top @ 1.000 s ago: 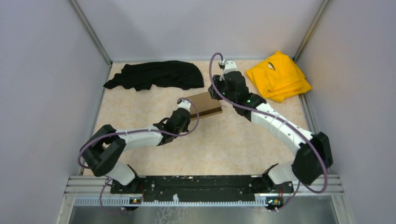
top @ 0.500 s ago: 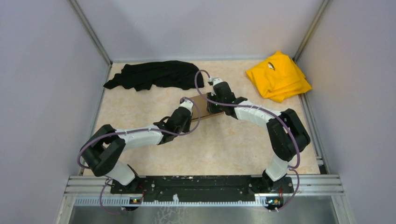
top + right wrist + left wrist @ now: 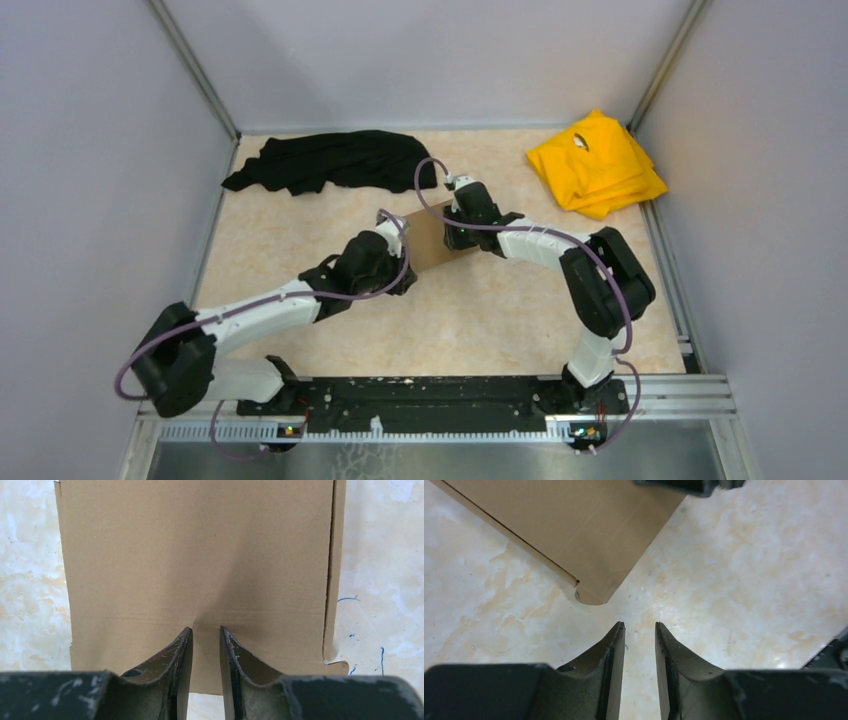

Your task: Fold the paper box

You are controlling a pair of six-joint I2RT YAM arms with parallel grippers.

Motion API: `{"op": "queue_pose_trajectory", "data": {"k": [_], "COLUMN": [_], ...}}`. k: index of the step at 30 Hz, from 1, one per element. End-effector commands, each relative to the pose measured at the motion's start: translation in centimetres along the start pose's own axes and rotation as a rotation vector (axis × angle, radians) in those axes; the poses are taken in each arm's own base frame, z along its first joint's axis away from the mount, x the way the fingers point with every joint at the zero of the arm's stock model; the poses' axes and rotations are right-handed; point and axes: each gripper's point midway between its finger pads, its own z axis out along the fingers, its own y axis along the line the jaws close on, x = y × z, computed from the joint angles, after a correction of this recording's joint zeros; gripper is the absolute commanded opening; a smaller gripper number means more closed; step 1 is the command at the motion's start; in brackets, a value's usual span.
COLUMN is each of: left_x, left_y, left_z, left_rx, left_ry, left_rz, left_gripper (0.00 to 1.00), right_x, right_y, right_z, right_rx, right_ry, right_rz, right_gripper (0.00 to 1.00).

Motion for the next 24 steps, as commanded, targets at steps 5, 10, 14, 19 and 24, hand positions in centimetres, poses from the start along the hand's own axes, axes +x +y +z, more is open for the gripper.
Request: {"op": "queue_pose_trajectory", "data": {"k": [5, 10, 14, 19, 24], "left_x": [-5.7, -5.6, -4.7, -2.6, -2.0], "left_y": [-0.6, 0.0, 0.4, 1.1, 1.8], "left_z": [-3.4, 0.1, 3.5, 6.6, 7.3], "left_rx": [-0.014, -0.072, -0.092, -0.13, -0.164], "left_ry": [-0.164, -0.117, -0.099, -0.01, 0.018], "left_rz": [-0.019, 0.017, 0.02, 0.018, 0.022], "left_gripper": [0.39, 0.33, 0.29, 0.25, 0.25], "right_x": [0.7, -0.4, -1.5, -3.5, -4.7], "right_y": [-0.4, -0.2, 0.1, 0.1, -0.8], "right_z": [0.3, -0.9, -1.7, -3.2, -3.7], "right_rx": [0.007, 0.006, 0.002, -0.015, -0.006], "right_ry": [-0.015, -0.043, -0.056, -0.109, -0.133], "right_rz": [-0.004, -0.007, -0.021, -0.02, -0.021], "right_gripper": [0.26, 0.26, 0.26, 0.27, 0.27]}}
